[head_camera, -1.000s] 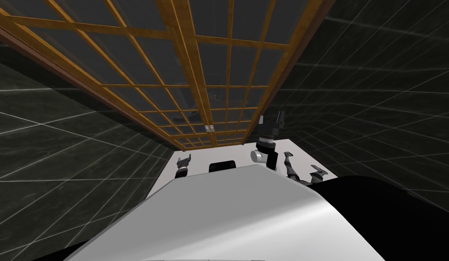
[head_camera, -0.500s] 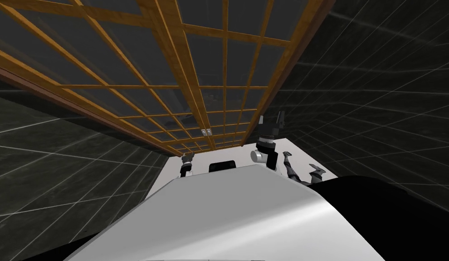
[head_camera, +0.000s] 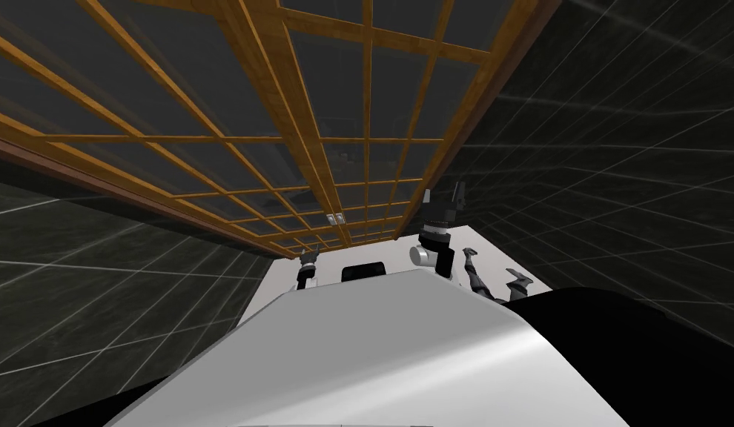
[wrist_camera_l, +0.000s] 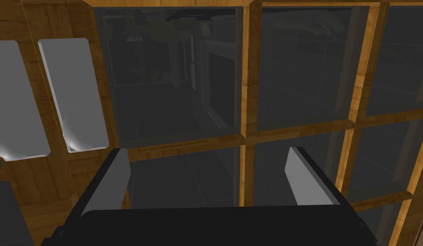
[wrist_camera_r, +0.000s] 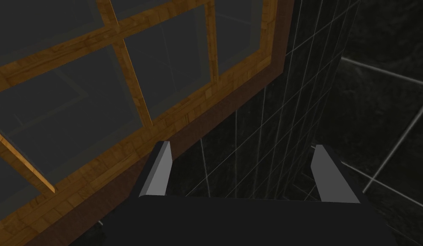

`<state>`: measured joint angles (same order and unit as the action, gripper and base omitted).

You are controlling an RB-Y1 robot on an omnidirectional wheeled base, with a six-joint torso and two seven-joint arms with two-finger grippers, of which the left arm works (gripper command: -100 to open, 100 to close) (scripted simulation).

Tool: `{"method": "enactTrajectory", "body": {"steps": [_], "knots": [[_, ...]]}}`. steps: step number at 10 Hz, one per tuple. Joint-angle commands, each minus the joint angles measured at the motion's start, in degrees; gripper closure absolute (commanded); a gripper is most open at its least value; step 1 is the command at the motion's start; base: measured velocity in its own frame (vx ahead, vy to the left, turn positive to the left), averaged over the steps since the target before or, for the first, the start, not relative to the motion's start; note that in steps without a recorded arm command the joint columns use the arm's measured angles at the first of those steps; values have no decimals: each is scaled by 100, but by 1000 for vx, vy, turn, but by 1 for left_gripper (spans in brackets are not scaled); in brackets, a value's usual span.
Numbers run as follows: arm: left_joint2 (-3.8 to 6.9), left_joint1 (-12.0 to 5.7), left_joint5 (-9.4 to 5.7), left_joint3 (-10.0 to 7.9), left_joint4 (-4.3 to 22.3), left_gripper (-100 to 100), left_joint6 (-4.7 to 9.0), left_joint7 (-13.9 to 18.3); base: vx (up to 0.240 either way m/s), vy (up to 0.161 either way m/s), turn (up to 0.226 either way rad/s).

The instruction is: Pull the door open

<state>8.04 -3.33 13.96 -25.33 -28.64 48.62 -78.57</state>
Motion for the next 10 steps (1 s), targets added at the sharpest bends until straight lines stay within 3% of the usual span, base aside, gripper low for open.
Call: {"method": "enactTrajectory", "body": {"steps": [1,2,4,5,6,10], "knots": [[-54,64,11,13,-285,-100,-76,1,-19,0,-3],[-139,-79,39,60,-299,-100,-61,-9,105,7,-128],[-139,-79,39,60,-299,-100,-61,-9,105,8,-30],[-224,-222,67,107,-314,-100,-45,-19,133,17,-105],[-224,-222,67,107,-306,-100,-45,-19,151,38,-91],[-424,-564,133,249,-387,-100,-6,-30,210,-5,-104]]}}
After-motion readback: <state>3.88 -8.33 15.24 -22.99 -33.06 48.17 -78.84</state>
